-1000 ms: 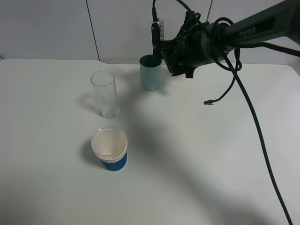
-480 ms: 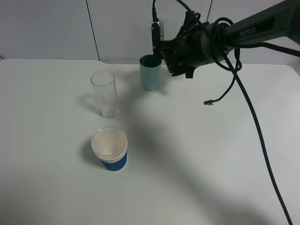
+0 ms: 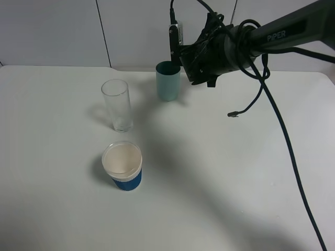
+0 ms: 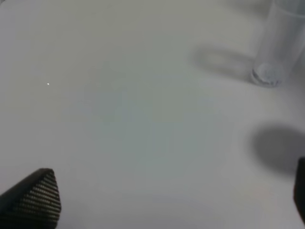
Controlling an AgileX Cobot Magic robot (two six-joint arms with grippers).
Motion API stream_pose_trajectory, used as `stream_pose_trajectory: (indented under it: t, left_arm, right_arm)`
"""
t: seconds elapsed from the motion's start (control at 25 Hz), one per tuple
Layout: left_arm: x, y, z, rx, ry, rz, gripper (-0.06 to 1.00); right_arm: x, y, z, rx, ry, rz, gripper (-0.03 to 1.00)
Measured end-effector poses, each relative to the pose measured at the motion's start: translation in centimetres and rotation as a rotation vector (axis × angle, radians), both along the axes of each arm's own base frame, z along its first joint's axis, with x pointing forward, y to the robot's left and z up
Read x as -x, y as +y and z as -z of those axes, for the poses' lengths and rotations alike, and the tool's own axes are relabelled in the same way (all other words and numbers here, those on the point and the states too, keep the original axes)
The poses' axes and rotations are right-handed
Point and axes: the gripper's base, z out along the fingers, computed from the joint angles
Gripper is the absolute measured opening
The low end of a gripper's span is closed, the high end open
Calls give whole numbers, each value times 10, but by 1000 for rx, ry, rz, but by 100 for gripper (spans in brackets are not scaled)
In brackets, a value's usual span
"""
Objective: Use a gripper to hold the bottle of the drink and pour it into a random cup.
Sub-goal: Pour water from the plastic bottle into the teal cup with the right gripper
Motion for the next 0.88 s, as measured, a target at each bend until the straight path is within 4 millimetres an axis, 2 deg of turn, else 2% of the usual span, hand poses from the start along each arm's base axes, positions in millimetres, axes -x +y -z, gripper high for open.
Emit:
stream_pose_trajectory:
  t: [0.88]
  left_arm:
    - [0, 0, 0, 0, 0, 0, 99]
  right_arm:
    - [0, 0, 0, 1, -1, -1, 55]
